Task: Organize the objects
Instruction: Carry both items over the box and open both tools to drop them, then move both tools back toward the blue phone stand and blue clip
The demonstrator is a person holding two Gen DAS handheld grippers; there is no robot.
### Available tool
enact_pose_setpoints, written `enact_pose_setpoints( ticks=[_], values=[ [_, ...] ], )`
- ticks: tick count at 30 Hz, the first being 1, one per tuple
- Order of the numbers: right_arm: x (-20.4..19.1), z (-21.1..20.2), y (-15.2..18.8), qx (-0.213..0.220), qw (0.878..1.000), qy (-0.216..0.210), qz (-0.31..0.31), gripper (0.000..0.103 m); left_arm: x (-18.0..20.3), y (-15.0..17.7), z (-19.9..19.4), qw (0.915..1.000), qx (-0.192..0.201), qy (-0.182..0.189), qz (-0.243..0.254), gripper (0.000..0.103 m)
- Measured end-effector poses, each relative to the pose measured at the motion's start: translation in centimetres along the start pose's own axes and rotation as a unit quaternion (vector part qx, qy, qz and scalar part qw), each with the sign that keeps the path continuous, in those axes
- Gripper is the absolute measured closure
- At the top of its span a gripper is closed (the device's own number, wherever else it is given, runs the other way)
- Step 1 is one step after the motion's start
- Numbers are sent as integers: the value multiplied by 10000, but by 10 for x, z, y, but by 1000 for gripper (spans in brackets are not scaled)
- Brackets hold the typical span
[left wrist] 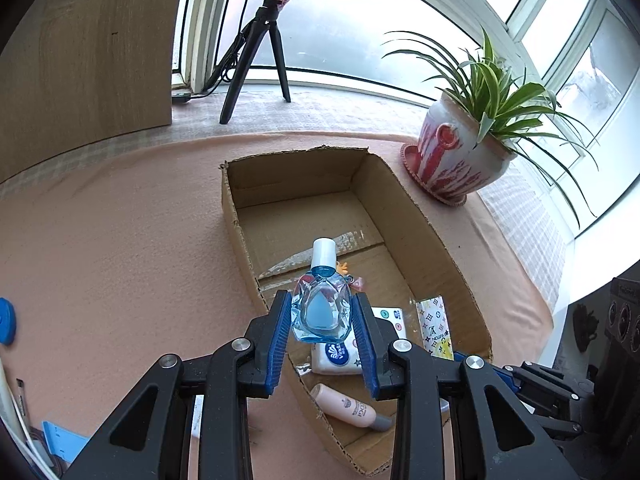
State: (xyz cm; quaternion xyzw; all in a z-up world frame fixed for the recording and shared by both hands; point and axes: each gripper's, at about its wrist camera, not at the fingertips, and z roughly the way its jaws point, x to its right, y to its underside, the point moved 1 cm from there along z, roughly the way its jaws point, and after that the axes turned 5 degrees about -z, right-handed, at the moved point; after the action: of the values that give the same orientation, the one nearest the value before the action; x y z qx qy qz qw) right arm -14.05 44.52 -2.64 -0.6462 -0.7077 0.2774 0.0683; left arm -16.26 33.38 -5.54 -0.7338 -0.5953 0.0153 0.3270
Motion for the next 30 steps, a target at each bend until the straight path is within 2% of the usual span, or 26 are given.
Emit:
enact_pose_setpoints(
  ticks=[8,10,11,13,20,30],
  values=[
    [8,2,-2,-37,9999,70,-71,82,9,-2,10,10000,-15,55,79,68],
    [5,3,-2,-55,9997,47,-220,80,9,-2,8,10000,-15,-4,63,52],
    [2,4,-2,-94,9994,103,-316,75,8,-1,6,10000,29,-24,37,50],
    [-2,3,-1,-66,9989,226,-400,56,3,0,1,9999,52,-88,-34,46],
    [-11,2,3,-64,9992,79,-387,55,-31,18,-17,9990,-34,-248,-377,45],
    [-43,-6,9,-25,9981,-355,-504,55,-112,65,-61,9927,-123,-666,-998,45]
  ],
)
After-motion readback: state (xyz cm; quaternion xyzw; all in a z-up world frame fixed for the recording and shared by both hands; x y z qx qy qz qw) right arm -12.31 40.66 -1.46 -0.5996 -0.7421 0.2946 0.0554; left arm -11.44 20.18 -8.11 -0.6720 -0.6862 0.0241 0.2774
